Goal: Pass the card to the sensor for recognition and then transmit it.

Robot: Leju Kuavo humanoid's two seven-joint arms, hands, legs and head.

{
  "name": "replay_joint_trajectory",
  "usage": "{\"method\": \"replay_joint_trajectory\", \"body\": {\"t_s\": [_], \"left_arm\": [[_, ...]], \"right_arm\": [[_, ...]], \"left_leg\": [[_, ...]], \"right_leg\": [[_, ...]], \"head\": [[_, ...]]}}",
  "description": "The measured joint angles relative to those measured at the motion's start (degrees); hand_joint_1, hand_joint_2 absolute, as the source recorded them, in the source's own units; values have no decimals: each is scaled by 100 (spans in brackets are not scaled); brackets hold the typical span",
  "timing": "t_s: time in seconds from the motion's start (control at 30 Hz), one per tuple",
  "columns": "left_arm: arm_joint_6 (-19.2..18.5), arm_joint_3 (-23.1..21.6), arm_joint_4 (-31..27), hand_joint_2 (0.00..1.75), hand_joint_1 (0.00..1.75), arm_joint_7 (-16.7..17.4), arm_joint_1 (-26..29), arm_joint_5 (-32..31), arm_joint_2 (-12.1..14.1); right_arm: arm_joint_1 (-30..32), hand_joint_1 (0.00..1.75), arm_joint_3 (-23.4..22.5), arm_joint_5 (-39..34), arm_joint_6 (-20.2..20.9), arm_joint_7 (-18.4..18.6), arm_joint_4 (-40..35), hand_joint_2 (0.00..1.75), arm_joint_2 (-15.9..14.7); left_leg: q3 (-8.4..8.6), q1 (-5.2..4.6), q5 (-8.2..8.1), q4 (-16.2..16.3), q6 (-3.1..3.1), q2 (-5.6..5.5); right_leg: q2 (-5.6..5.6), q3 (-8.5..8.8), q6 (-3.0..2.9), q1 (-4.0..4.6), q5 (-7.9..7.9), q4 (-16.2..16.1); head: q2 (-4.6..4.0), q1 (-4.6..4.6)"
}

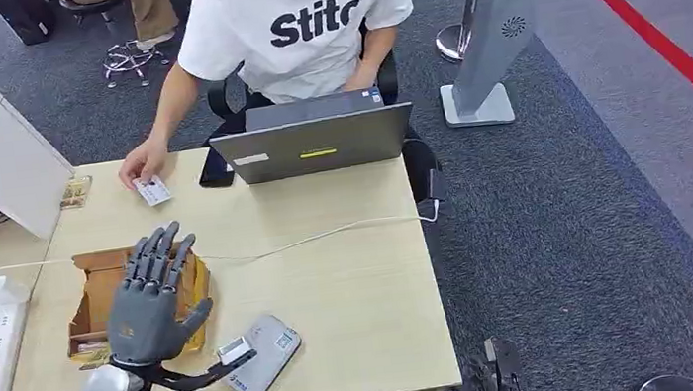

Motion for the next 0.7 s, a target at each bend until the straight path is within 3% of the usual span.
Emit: {"method": "replay_joint_trajectory", "body": {"t_s": [0.2,0.57,0.7], "left_arm": [[-290,-179,13,175,0,-33,114,308,105],[-315,-192,-405,175,0,-136,552,691,291],[-720,-179,-732,175,0,-149,738,938,360]], "right_arm": [[7,0,-4,-37,15,-31,0,175,-11],[26,0,-11,-87,9,-92,0,175,-44],[45,0,-20,-133,7,-134,0,175,-52]], "left_leg": [[0,0,-1,0,1,-1],[-4,-1,-1,0,1,-6],[-5,-2,-1,0,1,-6]], "right_leg": [[-2,0,0,0,0,0],[-5,-1,1,0,-2,0],[-6,-1,2,0,-2,-1]], "head": [[0,0],[0,0],[0,2]]}}
